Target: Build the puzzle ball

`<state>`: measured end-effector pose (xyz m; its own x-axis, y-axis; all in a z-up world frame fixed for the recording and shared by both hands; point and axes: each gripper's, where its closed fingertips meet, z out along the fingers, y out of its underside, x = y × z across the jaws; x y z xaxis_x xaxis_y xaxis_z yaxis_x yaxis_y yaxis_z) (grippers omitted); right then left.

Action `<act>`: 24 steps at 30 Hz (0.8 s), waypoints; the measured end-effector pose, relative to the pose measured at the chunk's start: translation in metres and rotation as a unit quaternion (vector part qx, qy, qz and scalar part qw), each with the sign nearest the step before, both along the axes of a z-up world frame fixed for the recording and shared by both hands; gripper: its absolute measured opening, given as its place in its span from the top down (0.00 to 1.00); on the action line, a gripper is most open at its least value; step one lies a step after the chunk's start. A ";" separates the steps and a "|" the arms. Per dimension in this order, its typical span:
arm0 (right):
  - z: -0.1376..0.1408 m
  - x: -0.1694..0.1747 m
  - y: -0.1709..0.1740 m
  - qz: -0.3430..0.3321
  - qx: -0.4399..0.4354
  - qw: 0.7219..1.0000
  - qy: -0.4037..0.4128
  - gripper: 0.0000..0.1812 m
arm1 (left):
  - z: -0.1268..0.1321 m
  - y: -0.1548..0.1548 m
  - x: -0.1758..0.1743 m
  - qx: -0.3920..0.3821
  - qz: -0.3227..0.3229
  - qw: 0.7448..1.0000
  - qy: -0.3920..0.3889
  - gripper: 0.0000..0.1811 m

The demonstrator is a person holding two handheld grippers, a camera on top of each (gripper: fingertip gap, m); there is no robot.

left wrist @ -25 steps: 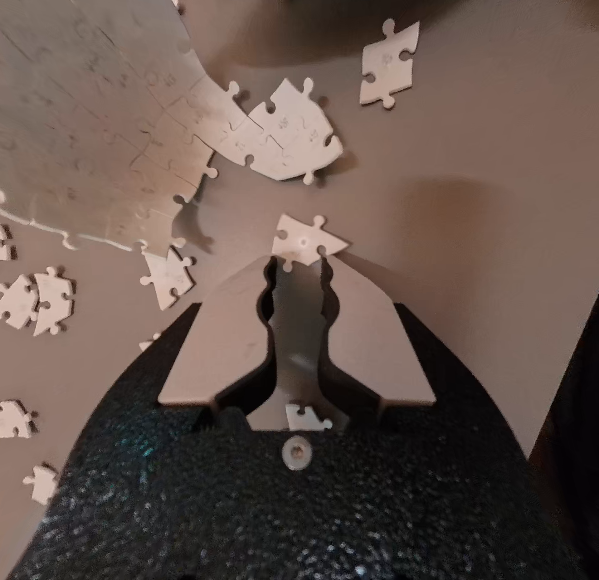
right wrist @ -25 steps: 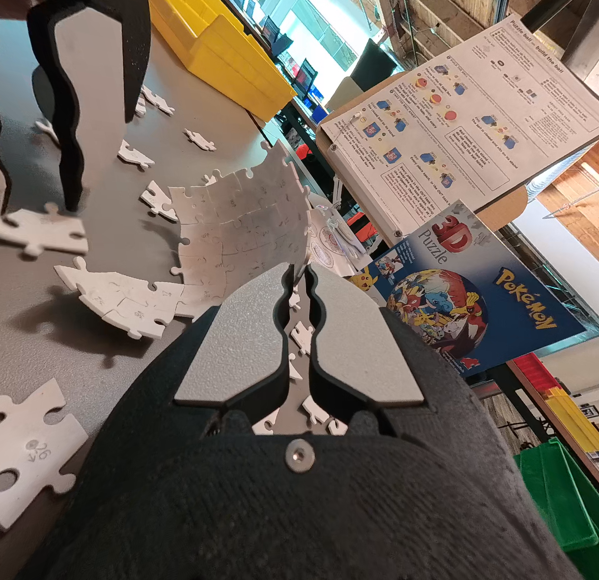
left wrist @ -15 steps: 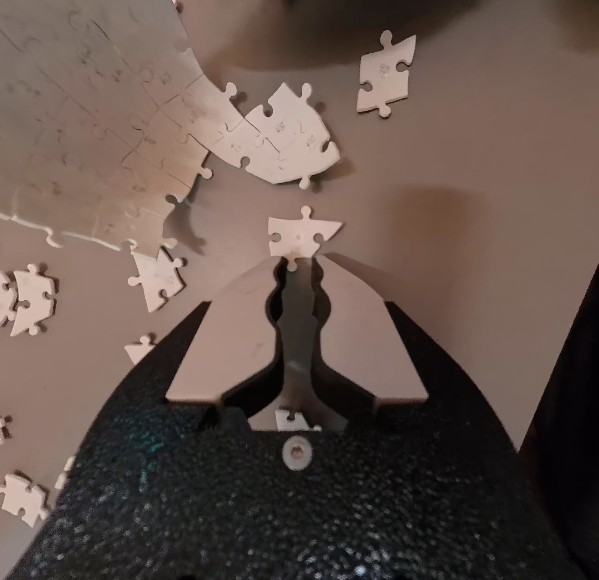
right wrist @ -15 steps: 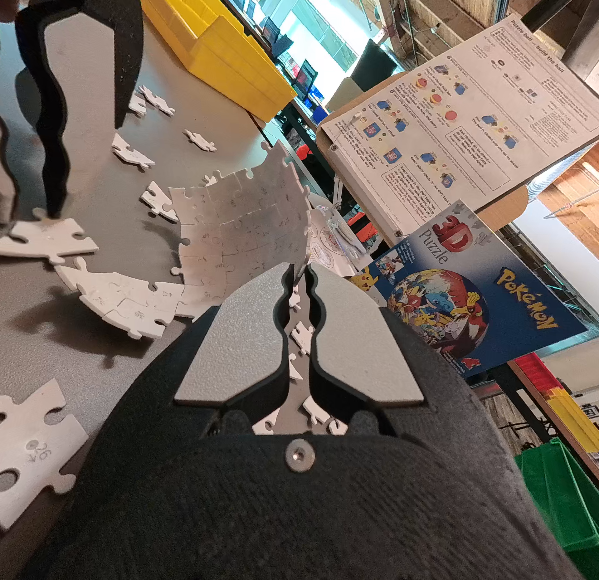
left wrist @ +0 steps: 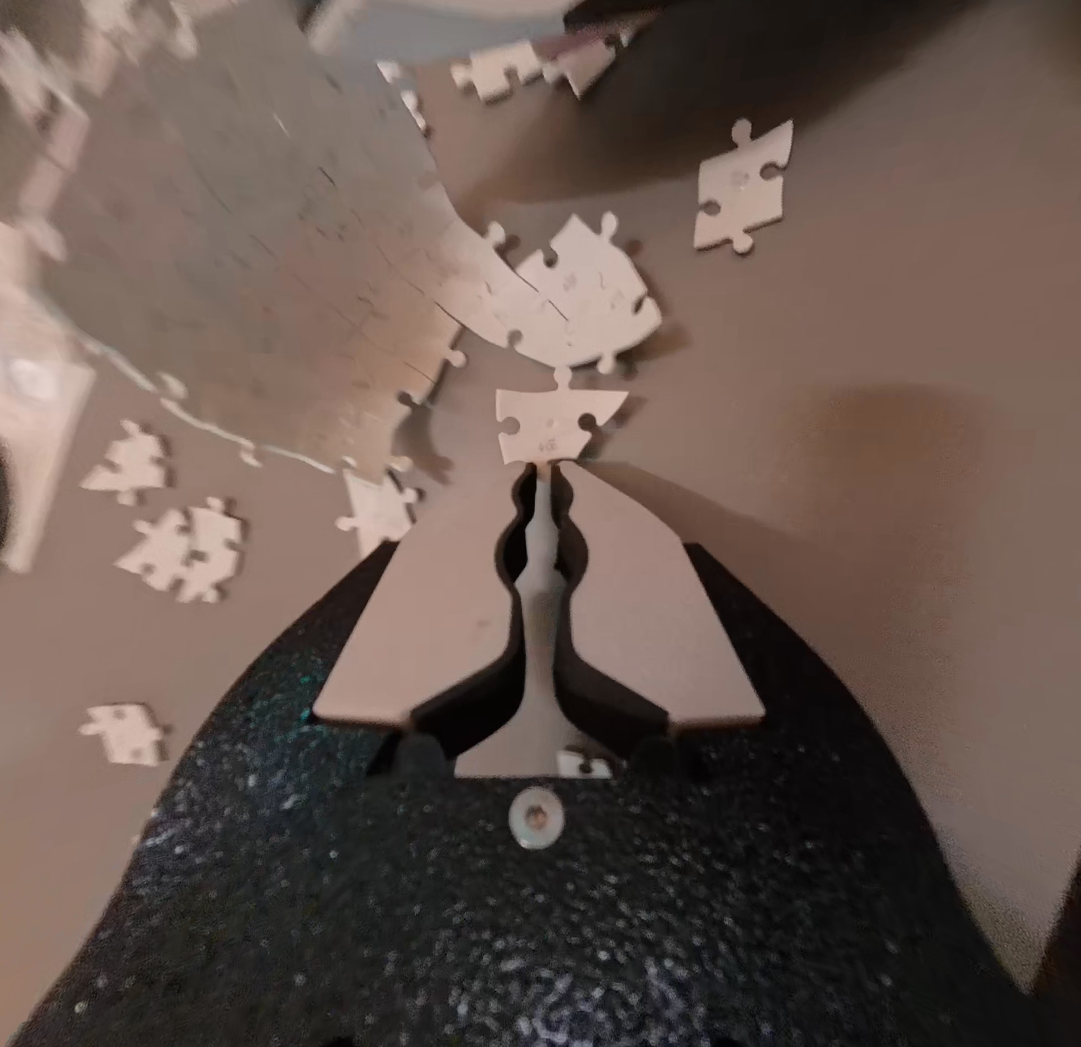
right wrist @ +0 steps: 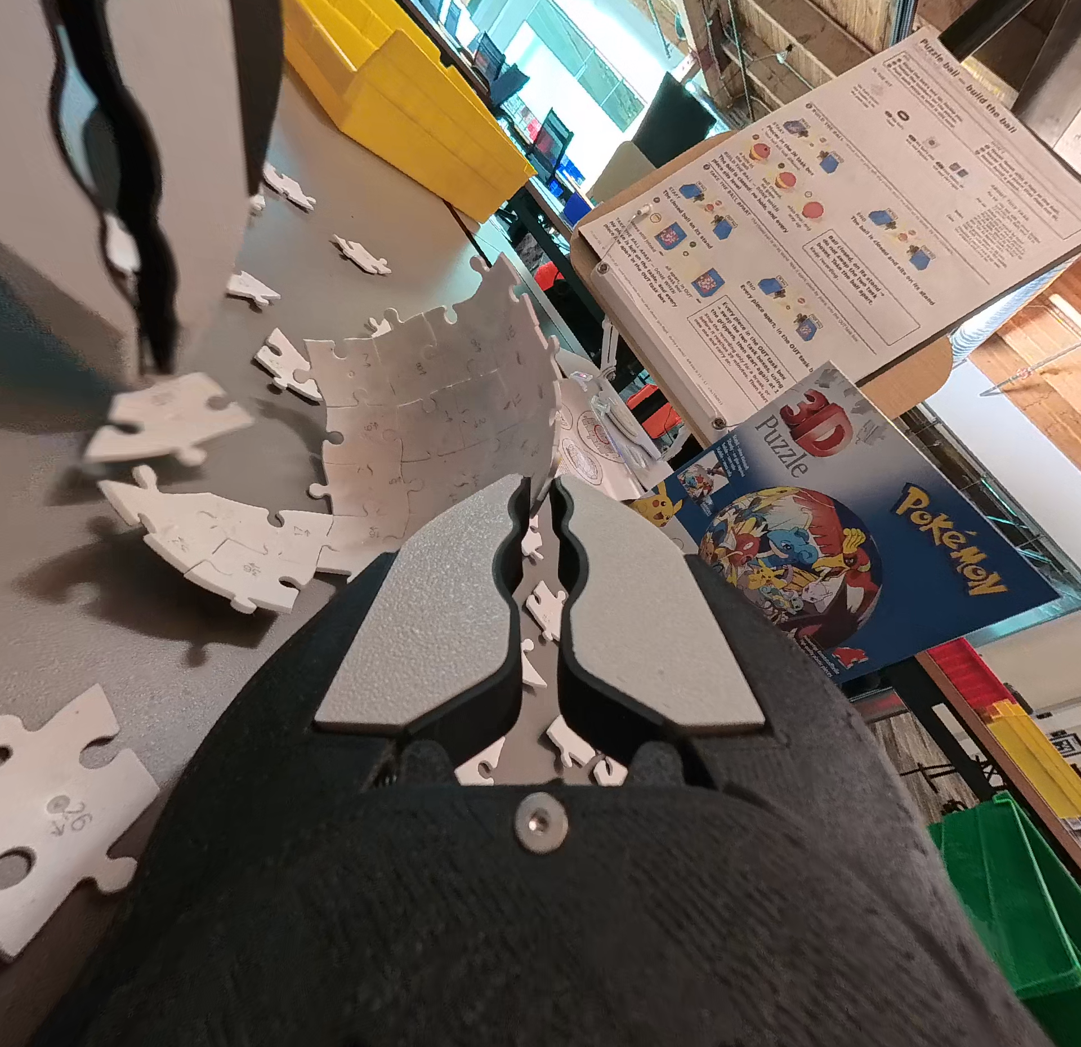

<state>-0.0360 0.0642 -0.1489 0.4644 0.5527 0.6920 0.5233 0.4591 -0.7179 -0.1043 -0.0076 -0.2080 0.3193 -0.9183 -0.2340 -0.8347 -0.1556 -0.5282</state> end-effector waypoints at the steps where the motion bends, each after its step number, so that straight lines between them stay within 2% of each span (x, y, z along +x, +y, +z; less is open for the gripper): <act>1: 0.000 0.000 0.000 0.001 0.001 1.000 0.000 0.96 | 0.005 0.002 0.001 0.010 -0.011 1.000 0.001 0.98; 8: 0.001 -0.002 -0.002 0.007 0.006 1.000 0.000 0.96 | 0.010 0.025 0.008 0.049 -0.101 0.992 0.061 0.98; 12: 0.002 -0.003 -0.003 0.009 0.010 1.000 0.000 0.97 | 0.006 0.031 0.010 0.072 -0.146 0.978 0.133 0.98; 15: 0.003 -0.004 -0.003 0.011 0.010 1.000 0.001 0.97 | 0.001 0.035 0.010 0.081 -0.166 0.968 0.170 0.98; 24: 0.003 -0.004 -0.003 0.012 0.009 1.000 0.002 0.97 | -0.008 0.035 0.011 0.078 -0.173 0.964 0.186 0.97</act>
